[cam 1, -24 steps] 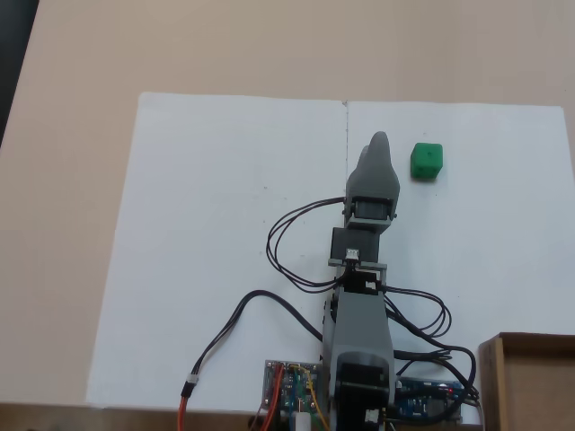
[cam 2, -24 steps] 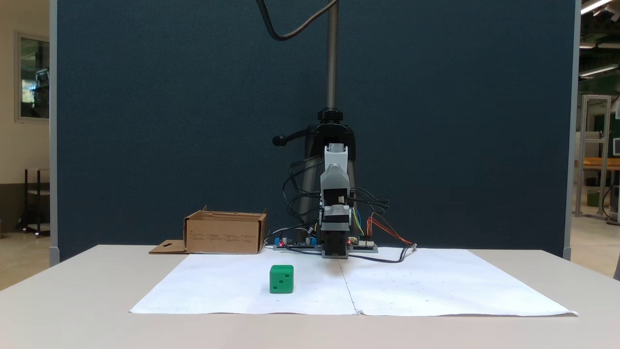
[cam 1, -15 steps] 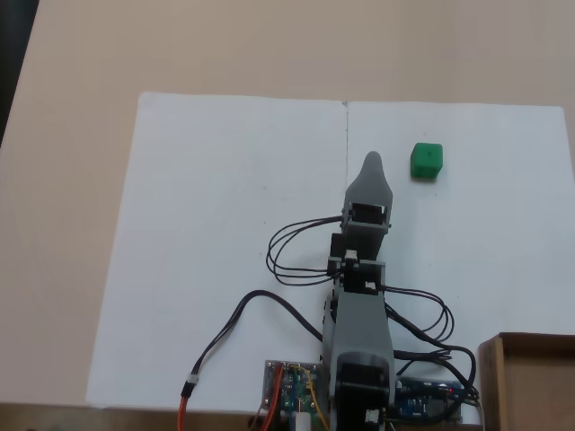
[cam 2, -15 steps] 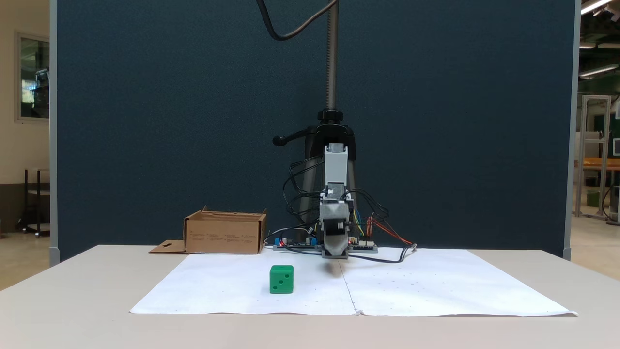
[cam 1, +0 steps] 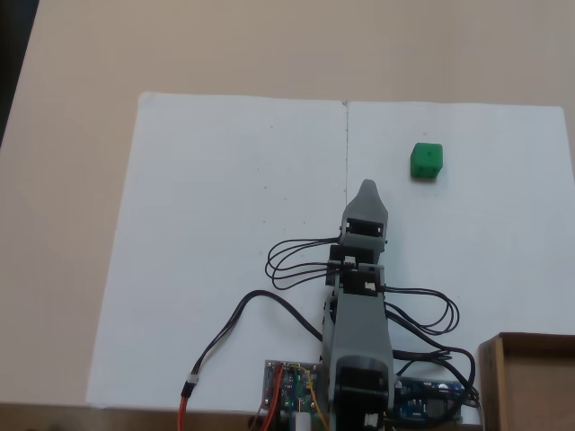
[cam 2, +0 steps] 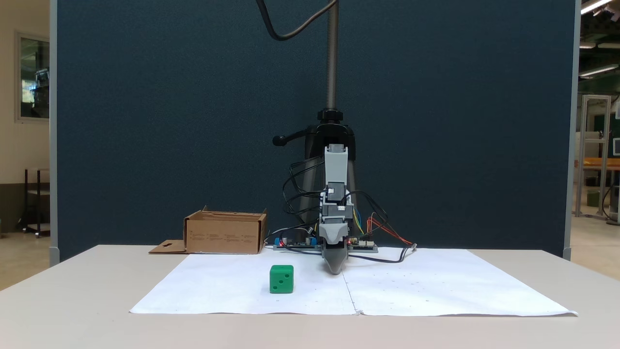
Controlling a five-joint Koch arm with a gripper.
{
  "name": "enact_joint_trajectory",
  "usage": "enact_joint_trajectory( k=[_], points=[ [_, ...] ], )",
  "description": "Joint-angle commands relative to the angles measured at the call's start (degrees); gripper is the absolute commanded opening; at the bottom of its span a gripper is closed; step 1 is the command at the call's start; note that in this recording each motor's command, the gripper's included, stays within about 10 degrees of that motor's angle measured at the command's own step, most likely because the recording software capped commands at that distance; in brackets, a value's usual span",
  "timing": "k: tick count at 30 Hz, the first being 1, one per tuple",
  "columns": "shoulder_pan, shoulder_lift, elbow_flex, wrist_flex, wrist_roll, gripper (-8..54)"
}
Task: Grasp a green dice and put it in the bin.
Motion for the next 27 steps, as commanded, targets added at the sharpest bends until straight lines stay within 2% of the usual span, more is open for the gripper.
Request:
enact_joint_trajectory(
  k=[1,7,11,17,27],
  points=[
    [-0.44,5.54,4.04,10.00,-2.99,44.6],
    [-7.56,6.24,2.90,10.00,-2.90,44.1],
    [-6.68,5.98,-6.59,10.88,-3.08,43.1],
    [-2.29,5.19,-27.60,30.92,-2.72,43.5],
    [10.20,-6.06,-53.26,63.79,3.25,45.1]
  ],
)
